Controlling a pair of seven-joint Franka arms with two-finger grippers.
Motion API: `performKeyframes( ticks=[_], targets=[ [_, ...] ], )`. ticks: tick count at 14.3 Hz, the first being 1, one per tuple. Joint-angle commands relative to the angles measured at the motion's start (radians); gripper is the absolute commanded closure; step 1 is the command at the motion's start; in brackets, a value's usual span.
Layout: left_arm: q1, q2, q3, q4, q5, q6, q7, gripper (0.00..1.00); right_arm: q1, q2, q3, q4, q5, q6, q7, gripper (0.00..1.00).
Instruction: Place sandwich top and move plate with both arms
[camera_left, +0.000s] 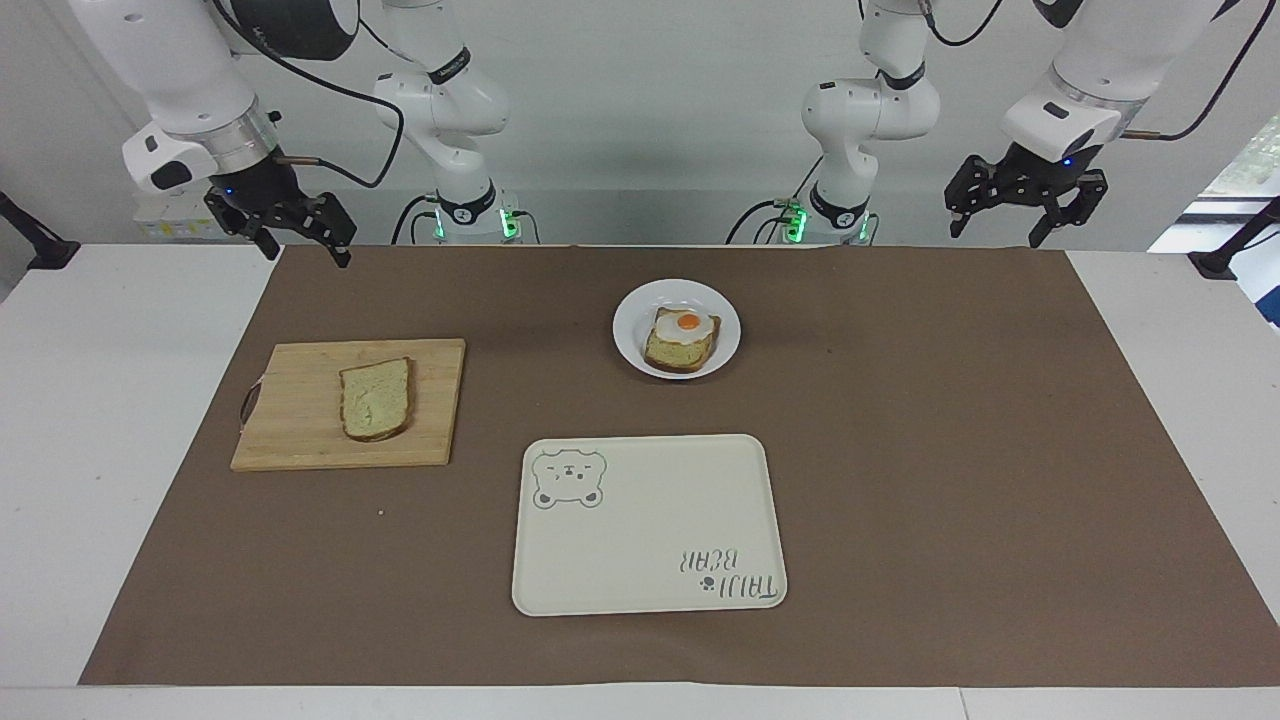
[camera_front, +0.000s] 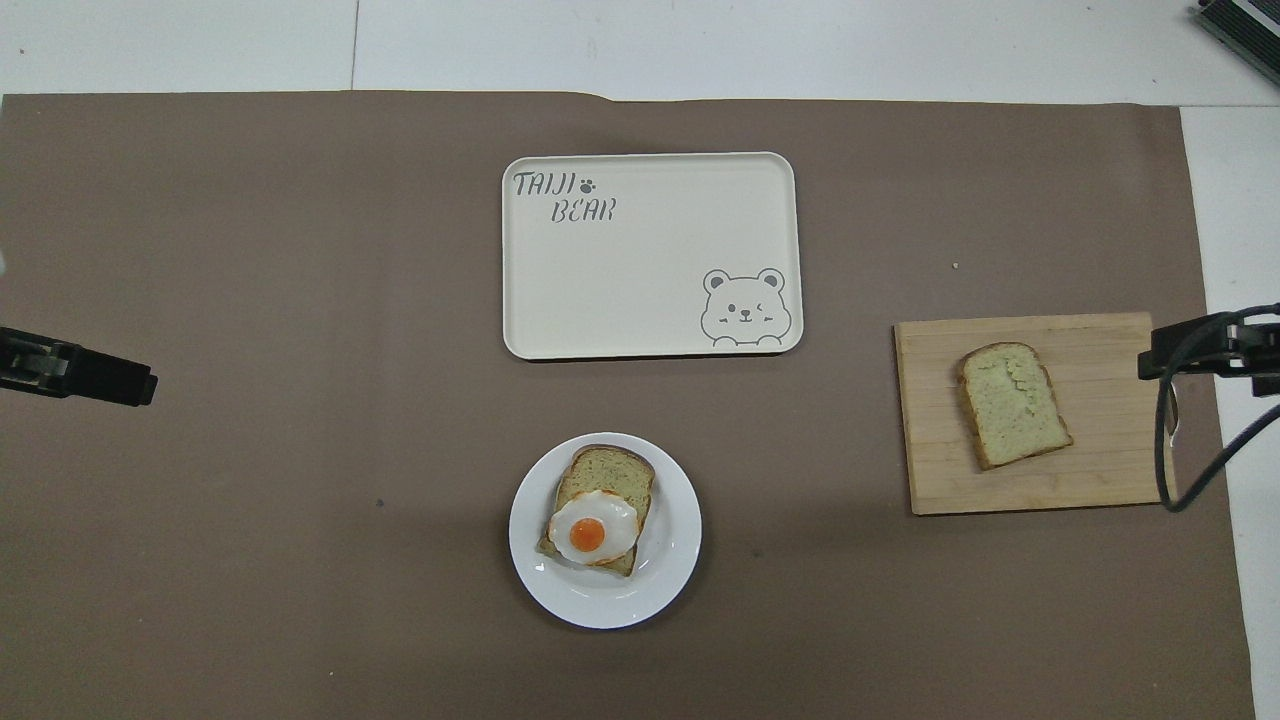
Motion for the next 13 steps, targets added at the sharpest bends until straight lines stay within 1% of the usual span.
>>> performKeyframes(
  ticks=[1,4,6,13],
  targets=[
    [0.001,-0.021,0.001,-0.022,-0.002,-0.001,-0.008,0.0,-0.009,-0.034,0.005,-0.043,0.013,0.032,0.012,0.0],
    [0.001,-0.021,0.001,-0.022,-0.002,-0.001,-0.008,0.0,0.003,-0.031,0.008,-0.042,0.019,0.067,0.018,0.0],
    [0.001,-0.021,0.001,-0.022,0.0,-0.001,-0.008,0.0,0.006,-0.025,0.016,-0.036,0.08,0.091,0.041,0.0],
    [0.001,-0.021,0.001,-0.022,0.0,-0.001,-0.008,0.0,0.006,-0.024,0.017,-0.031,0.083,0.082,0.053,0.0]
  ],
)
